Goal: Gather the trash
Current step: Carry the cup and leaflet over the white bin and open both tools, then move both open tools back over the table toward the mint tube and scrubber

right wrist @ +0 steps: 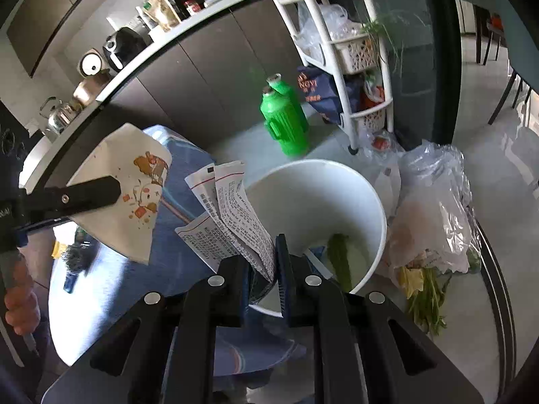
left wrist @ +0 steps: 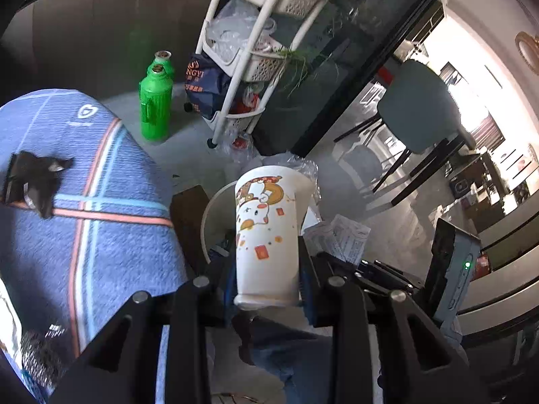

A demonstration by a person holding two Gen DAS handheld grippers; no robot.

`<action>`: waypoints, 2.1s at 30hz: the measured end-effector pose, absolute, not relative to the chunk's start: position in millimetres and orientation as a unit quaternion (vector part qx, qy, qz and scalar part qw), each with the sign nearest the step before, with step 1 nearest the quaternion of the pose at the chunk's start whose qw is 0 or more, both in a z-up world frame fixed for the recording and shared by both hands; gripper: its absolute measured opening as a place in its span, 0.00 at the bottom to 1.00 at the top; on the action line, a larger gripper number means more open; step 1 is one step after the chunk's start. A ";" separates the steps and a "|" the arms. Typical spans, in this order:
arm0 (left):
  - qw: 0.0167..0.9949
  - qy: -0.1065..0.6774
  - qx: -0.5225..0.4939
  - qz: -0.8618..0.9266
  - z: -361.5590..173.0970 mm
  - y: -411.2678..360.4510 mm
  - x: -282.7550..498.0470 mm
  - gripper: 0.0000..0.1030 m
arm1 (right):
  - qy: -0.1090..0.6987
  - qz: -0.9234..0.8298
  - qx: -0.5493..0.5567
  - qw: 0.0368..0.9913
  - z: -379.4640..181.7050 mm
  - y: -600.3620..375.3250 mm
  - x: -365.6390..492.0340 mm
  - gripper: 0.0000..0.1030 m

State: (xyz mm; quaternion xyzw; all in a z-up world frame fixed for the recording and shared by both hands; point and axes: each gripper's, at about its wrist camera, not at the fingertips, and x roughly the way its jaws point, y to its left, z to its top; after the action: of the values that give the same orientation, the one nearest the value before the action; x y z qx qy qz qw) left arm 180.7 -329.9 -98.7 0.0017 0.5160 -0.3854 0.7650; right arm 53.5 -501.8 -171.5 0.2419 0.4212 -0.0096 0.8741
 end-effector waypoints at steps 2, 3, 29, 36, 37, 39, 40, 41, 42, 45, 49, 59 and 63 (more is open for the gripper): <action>0.761 0.522 0.012 -0.386 -105.6 -342.1 183.3 0.30 | 0.428 -0.011 0.245 0.870 -181.7 -507.1 58.2 0.13; 0.759 0.524 0.015 -0.386 -107.8 -345.5 184.0 0.30 | 0.431 -0.013 0.245 0.869 -186.4 -509.2 59.9 0.13; 0.805 0.490 0.046 -0.332 -130.6 -374.8 199.6 0.96 | 0.415 -0.010 0.145 0.898 -202.8 -505.7 64.5 0.92; 0.815 0.483 0.044 -0.318 -115.7 -362.2 194.2 0.96 | 0.420 -0.011 0.155 0.894 -188.9 -500.9 61.3 0.92; 0.816 0.481 0.044 -0.317 -112.7 -360.0 192.1 0.96 | 0.420 -0.011 0.157 0.894 -186.2 -499.4 60.7 0.92; 0.822 0.475 0.045 -0.312 -103.2 -353.9 187.4 0.96 | 0.420 -0.007 0.163 0.893 -177.1 -496.2 58.6 0.92; 0.824 0.472 0.045 -0.310 -98.3 -350.5 184.7 0.96 | 0.418 -0.005 0.164 0.893 -173.2 -494.7 57.3 0.92; 0.826 0.469 0.044 -0.308 -92.7 -346.5 182.1 0.96 | 0.416 -0.003 0.164 0.894 -168.2 -492.3 56.2 0.92; 0.829 0.467 0.042 -0.306 -87.2 -342.3 179.5 0.96 | 0.413 -0.001 0.163 0.896 -163.3 -489.6 54.1 0.92; 0.837 0.458 0.027 -0.298 -65.9 -321.0 169.6 0.96 | 0.404 0.011 0.159 0.901 -143.8 -476.2 48.2 0.92; 0.848 0.449 0.009 -0.282 -44.1 -287.8 155.8 0.96 | 0.391 0.035 0.150 0.907 -121.4 -453.5 40.8 0.92; 0.875 0.433 -0.021 -0.216 -19.3 -158.5 109.8 0.97 | 0.370 0.103 0.113 0.916 -80.3 -379.3 30.5 0.92; 0.882 0.439 -0.039 -0.169 -26.9 -101.4 99.3 0.97 | 0.331 0.152 0.121 0.923 -65.0 -351.5 24.4 0.92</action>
State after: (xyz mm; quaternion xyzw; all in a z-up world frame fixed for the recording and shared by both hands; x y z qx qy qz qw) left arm 99.3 -101.4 -26.9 -0.0391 0.4388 -0.1692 0.8817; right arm 24.4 -351.5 -65.0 0.1209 0.3313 0.1523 0.9233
